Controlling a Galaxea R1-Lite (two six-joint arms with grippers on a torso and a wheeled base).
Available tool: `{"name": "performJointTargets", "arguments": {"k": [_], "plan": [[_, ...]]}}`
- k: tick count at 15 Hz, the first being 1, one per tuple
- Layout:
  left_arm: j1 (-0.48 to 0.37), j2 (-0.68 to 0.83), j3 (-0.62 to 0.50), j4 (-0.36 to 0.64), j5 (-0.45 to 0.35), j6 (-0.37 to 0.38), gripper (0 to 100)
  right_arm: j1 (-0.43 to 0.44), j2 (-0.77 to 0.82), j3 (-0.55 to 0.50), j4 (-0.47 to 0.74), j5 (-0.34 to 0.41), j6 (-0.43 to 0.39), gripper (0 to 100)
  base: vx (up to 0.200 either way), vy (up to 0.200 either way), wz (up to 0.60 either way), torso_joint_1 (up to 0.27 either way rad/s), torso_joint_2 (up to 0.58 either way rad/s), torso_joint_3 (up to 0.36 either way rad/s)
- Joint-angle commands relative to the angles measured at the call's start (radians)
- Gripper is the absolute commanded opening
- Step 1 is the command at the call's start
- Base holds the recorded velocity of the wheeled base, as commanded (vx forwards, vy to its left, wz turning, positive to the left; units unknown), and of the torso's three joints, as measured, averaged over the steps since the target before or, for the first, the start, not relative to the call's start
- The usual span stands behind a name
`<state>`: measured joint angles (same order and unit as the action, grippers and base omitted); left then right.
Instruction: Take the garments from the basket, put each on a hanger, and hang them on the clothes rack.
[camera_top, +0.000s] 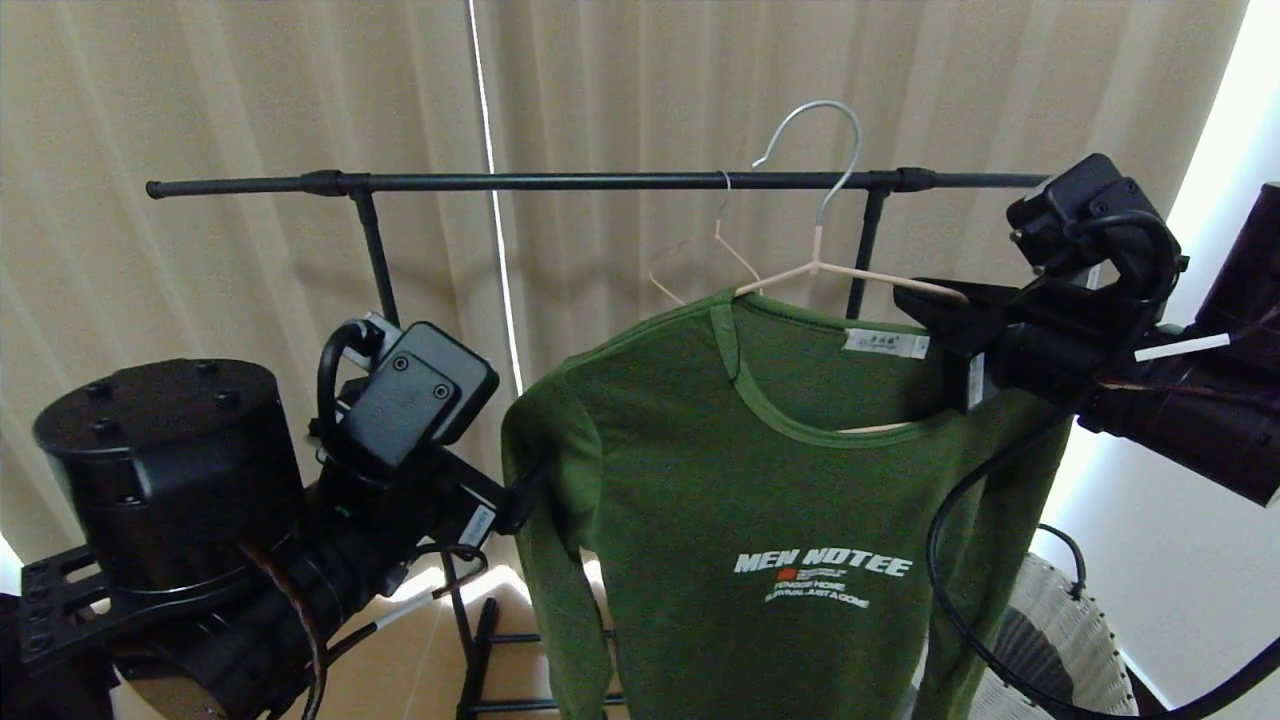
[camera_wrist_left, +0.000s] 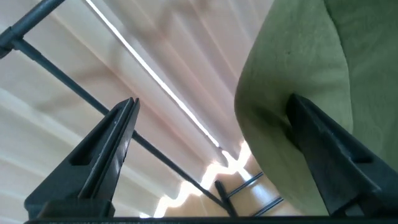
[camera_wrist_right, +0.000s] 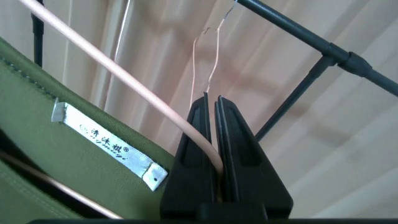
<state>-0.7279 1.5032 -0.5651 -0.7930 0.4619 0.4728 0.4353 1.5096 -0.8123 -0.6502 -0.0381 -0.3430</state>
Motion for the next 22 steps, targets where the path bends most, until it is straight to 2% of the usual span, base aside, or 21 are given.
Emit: {"name": "performJointTargets", "arguments": {"k": [1,6,10,11,15,17,22], "plan": [[-0.012,-0.015,-0.004,0.000,-0.011,-0.008,100,0.000,-0.012,0.015,-0.002,0.003,0.001,0,0.000,0.000,0.00,0.000,0.00,0.000],[-0.001,-0.017,0.053,0.000,-0.020,-0.048,100,0.000,-0.035,0.013,-0.002,0.006,0.002,0,0.000,0.000,0.00,0.000,0.00,0.000],[0.008,-0.014,0.048,0.000,-0.022,-0.051,100,0.000,-0.042,0.010,-0.002,0.006,0.002,0,0.000,0.000,0.00,0.000,0.00,0.000],[0.010,-0.012,0.048,0.000,-0.022,-0.051,0,0.000,-0.040,0.005,-0.002,0.006,0.002,0,0.000,0.000,0.00,0.000,0.00,0.000],[0.059,-0.012,0.070,0.000,-0.020,-0.049,0,-0.004,-0.042,0.002,-0.003,-0.003,0.015,0,0.000,0.000,0.00,0.000,0.00,0.000],[0.097,-0.026,0.108,0.000,-0.019,-0.049,0,-0.046,-0.043,0.002,-0.002,-0.005,0.018,0,0.000,0.000,0.00,0.000,0.00,0.000],[0.100,-0.052,0.105,0.001,-0.020,-0.043,0,-0.059,-0.049,0.005,0.000,-0.005,0.018,0,0.000,0.000,0.00,0.000,0.00,0.000]]}}
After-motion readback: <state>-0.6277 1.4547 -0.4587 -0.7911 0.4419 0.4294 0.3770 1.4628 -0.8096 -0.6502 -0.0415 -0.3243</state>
